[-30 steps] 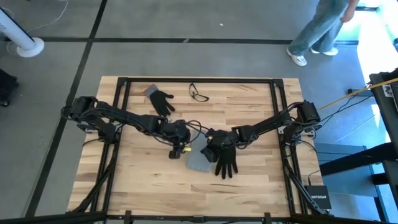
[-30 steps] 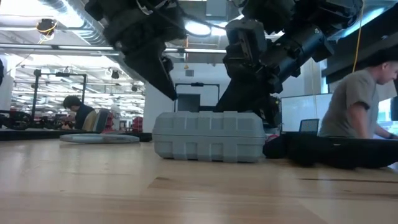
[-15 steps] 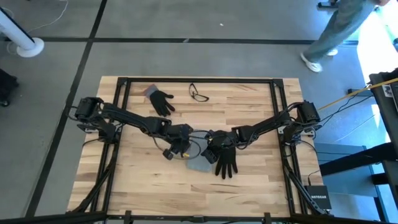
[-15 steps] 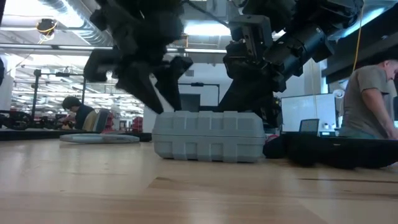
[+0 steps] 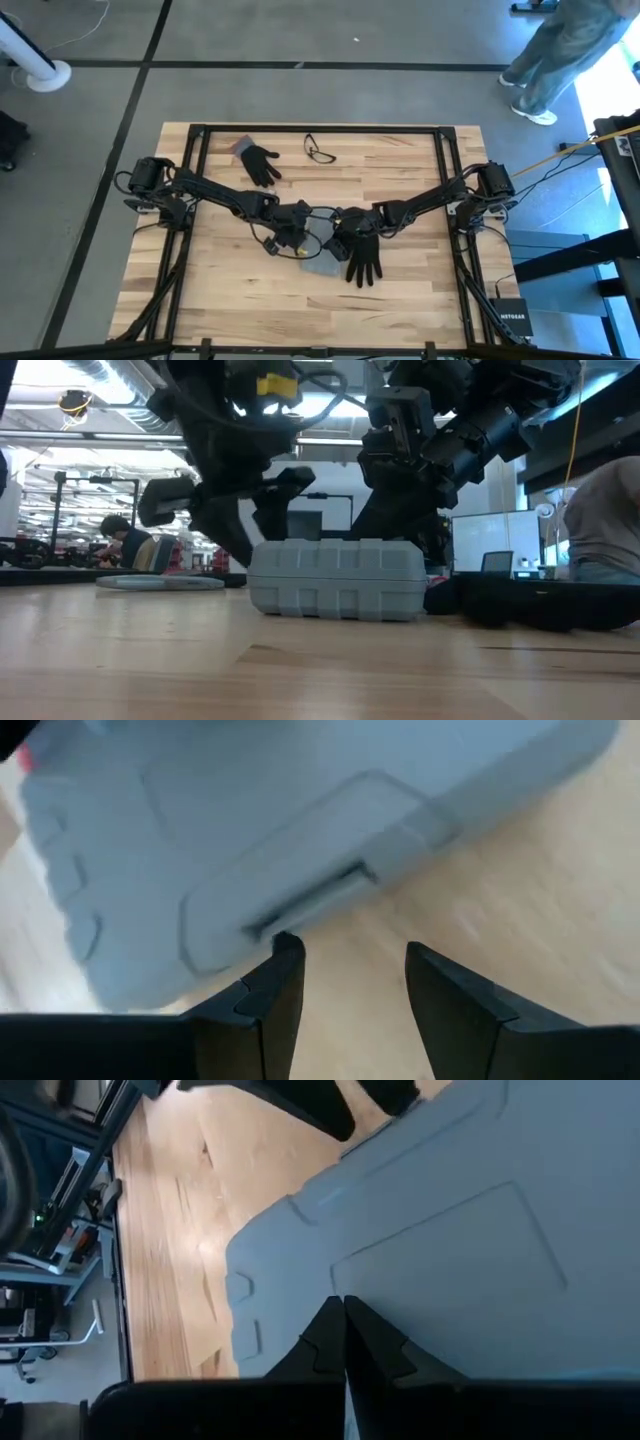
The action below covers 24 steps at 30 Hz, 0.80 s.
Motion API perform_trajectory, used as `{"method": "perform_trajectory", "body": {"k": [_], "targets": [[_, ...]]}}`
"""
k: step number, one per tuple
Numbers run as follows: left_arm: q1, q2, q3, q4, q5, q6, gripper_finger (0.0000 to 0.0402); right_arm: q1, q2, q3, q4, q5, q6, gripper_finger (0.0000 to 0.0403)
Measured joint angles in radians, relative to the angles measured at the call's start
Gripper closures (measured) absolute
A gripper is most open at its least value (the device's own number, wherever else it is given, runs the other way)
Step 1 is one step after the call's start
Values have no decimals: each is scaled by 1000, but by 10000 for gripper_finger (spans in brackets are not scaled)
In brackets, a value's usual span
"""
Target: Prefit tool cases
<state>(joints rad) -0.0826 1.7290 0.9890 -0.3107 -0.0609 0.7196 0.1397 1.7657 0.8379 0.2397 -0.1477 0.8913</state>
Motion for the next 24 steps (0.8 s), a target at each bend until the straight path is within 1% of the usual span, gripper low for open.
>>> {"method": "perform_trajectory", "body": {"k": [5, 10, 16, 20, 24], "targets": [[9, -10, 1, 34, -22, -13, 235, -4, 0, 0, 4, -3, 1, 403], [-10, -18, 19, 8, -32, -21, 235, -3, 0, 1, 6, -3, 1, 403], [-29, -29, 27, 26, -9, 5, 235, -3, 0, 2, 3, -3, 1, 403], [-17, -16, 26, 31, -2, -1, 235, -3, 0, 2, 3, -3, 1, 403], [-5, -9, 26, 69, 5, -6, 235, -3, 0, 2, 3, -3, 1, 403]]}}
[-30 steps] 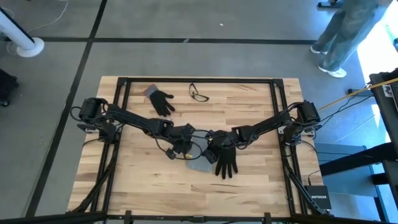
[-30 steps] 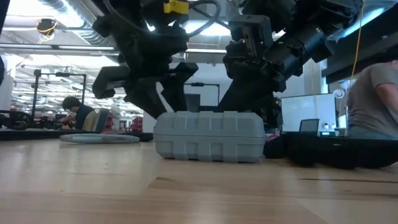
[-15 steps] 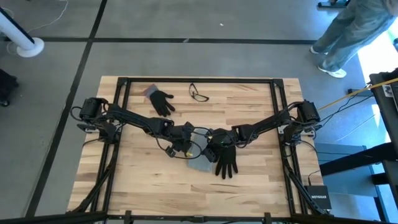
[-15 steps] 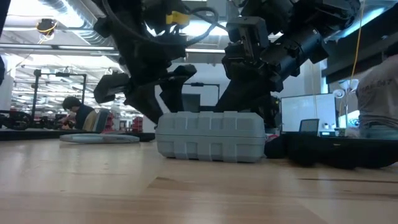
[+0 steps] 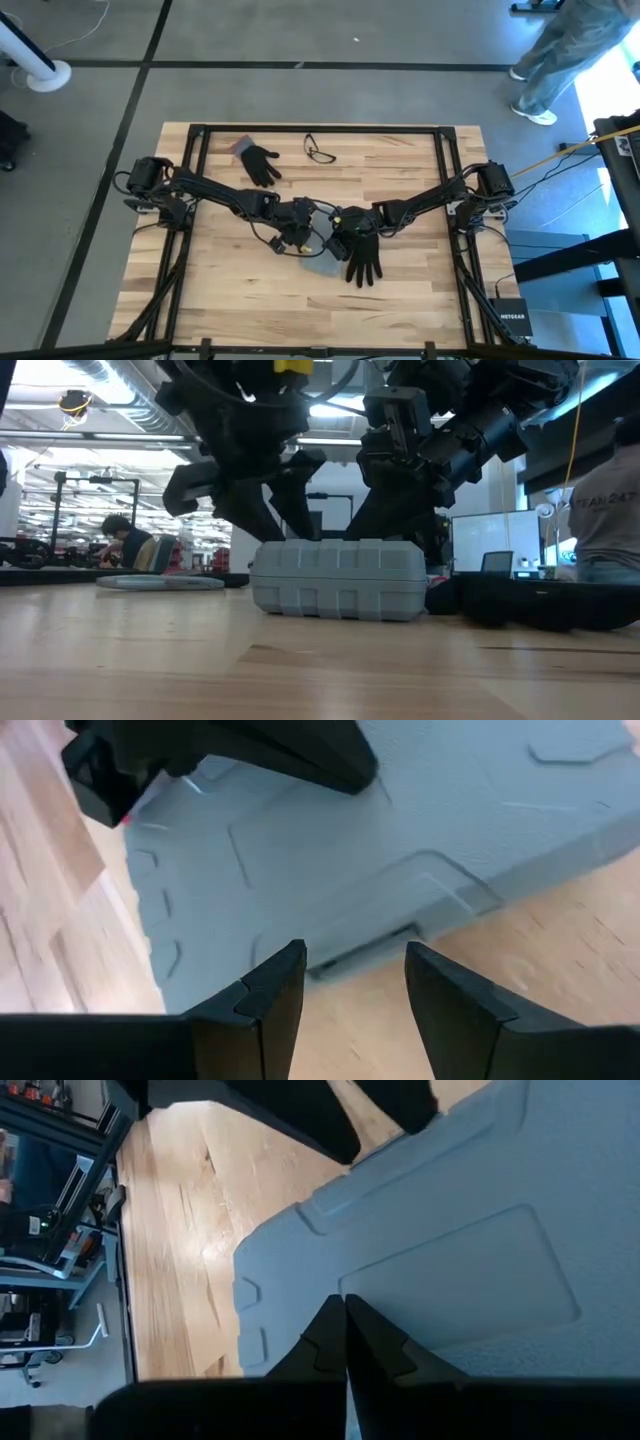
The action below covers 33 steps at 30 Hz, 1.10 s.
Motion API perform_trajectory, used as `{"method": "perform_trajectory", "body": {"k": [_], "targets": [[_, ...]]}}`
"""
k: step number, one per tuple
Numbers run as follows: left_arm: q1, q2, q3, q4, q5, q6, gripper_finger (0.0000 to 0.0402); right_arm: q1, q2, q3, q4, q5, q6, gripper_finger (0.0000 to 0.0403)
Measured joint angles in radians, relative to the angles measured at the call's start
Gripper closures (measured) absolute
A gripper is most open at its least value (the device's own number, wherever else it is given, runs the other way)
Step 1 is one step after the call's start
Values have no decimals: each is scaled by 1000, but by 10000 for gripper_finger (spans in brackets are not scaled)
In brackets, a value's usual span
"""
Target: Prefit tool cases
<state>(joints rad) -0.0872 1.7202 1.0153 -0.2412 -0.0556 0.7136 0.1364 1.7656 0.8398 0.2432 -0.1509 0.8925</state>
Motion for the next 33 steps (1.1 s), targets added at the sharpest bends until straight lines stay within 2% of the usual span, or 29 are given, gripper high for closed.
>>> {"method": "perform_trajectory", "body": {"k": [7, 14, 23, 25, 28, 33], "targets": [[13, 37, 0, -4, 29, -3, 235, 1, 0, 0, 2, 0, 0, 403], [1, 36, 1, -50, 22, -13, 235, 0, 0, 0, 1, -34, -10, 403], [-20, 36, 0, -61, 18, 5, 235, 1, 0, 0, 0, -25, -12, 403], [-25, 26, 2, -68, -12, 6, 235, 1, 0, 0, 1, -25, -12, 403], [-31, 0, 18, -63, -22, 50, 235, 1, 0, 0, 1, -30, -24, 403], [-36, -17, 42, -63, 25, 142, 235, 1, -1, 0, 2, -108, -68, 403]]}}
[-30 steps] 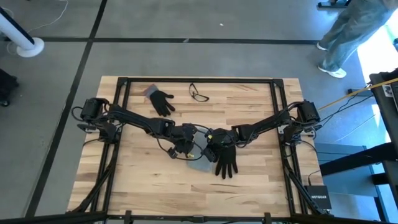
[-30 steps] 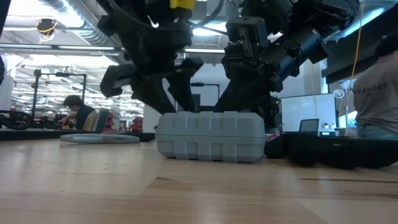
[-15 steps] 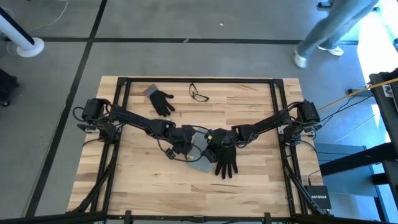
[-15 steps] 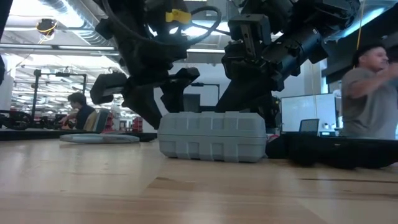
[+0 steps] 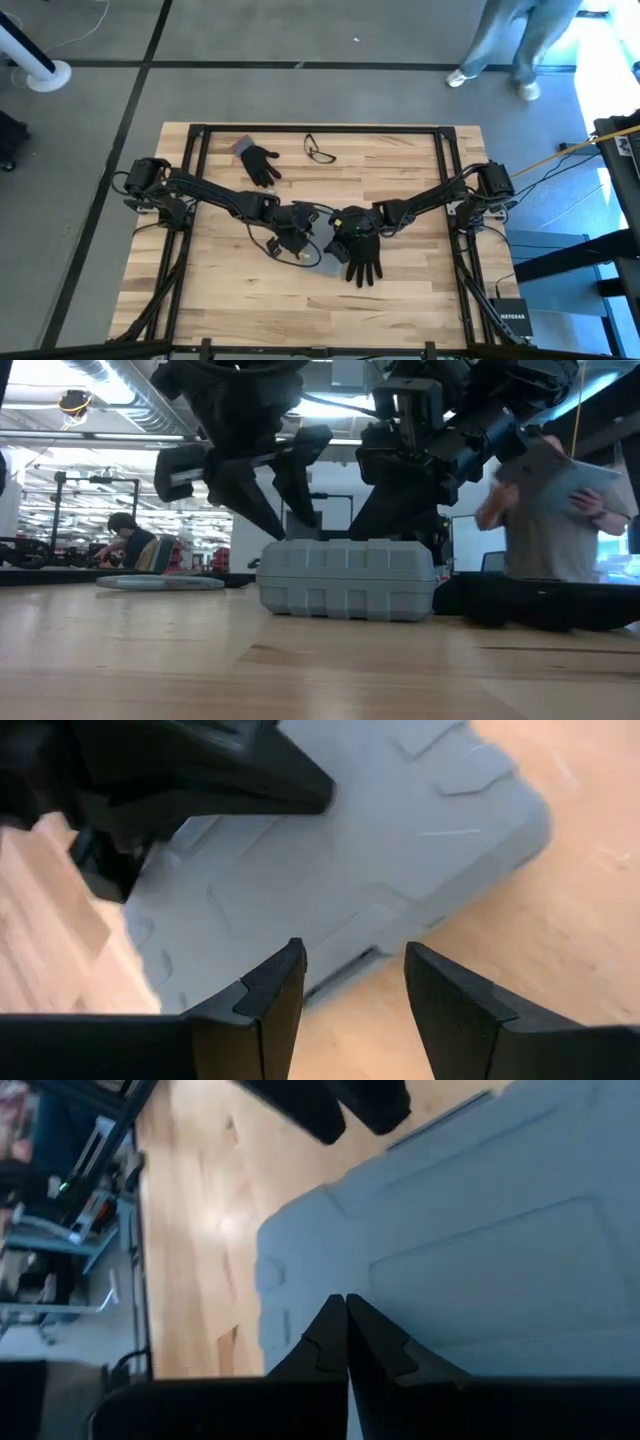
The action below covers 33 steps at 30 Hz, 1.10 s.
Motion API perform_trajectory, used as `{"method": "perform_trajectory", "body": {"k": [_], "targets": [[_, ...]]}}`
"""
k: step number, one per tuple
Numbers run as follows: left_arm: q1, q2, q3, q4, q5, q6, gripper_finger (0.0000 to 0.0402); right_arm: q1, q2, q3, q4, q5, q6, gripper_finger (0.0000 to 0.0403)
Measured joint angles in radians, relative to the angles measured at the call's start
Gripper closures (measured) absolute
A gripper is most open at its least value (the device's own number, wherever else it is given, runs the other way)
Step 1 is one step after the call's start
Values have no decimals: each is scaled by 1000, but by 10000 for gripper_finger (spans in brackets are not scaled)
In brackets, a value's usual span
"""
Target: Prefit tool cases
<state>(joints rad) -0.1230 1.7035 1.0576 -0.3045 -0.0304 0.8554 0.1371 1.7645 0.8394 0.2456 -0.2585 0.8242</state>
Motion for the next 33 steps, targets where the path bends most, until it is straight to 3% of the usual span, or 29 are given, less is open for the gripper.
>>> {"method": "perform_trajectory", "body": {"k": [4, 9, 14, 18, 23, 28, 33], "targets": [[0, 0, 0, -19, 23, -12, 235, 0, 0, 0, -9, -46, -16, 403], [2, -17, 0, -108, -21, -114, 235, 0, -48, 0, -52, -41, 2, 403], [25, -62, 0, -180, -55, -358, 239, 0, -151, 0, -281, 108, 17, 403], [52, -70, -18, -178, -44, -581, 283, 0, -201, 0, -444, 213, 111, 403], [79, -48, -97, -79, 48, -807, 389, 1, -193, 0, -520, 267, 232, 403], [68, -20, -177, 5, 53, -1019, 400, 0, -190, 0, -638, 342, 302, 403], [23, -5, -217, 116, 78, -1148, 401, 0, -174, 0, -642, 345, 316, 403]]}}
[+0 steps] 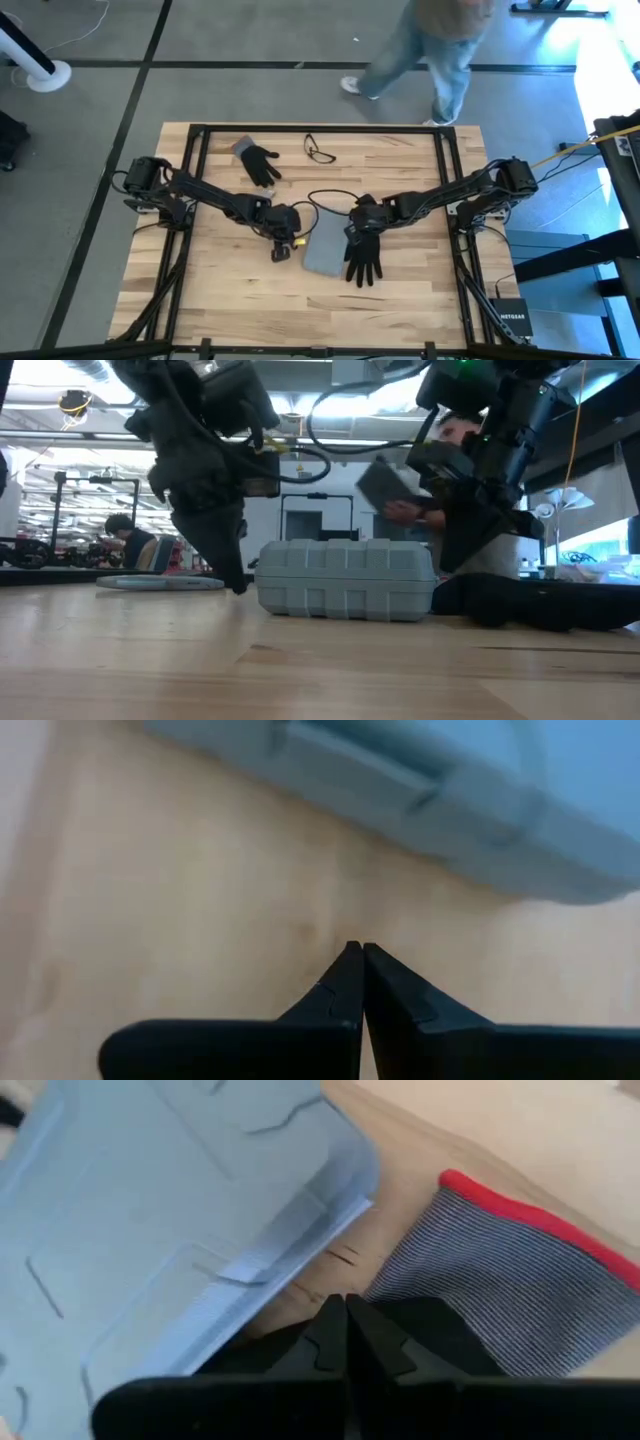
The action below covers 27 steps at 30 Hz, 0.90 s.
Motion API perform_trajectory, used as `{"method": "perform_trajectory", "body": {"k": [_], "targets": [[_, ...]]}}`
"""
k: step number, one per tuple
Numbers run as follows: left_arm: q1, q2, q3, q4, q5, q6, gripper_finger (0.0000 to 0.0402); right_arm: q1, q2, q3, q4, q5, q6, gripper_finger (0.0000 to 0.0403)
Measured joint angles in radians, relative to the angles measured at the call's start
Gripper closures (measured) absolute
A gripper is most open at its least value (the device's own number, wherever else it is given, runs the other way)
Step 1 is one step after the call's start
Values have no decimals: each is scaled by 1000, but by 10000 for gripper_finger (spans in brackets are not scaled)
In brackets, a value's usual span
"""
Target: Prefit tool cases
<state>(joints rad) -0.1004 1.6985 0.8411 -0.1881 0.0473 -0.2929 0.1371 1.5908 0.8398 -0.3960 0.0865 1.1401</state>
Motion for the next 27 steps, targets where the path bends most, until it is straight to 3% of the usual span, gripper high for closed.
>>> {"method": "perform_trajectory", "body": {"k": [16, 27], "targets": [[-25, 51, -43, 303, 30, -62, 401, -26, 111, -2, 216, -43, -4, 403], [-18, 29, -41, 240, 36, -92, 401, -61, 94, -1, 227, -115, -109, 403]]}}
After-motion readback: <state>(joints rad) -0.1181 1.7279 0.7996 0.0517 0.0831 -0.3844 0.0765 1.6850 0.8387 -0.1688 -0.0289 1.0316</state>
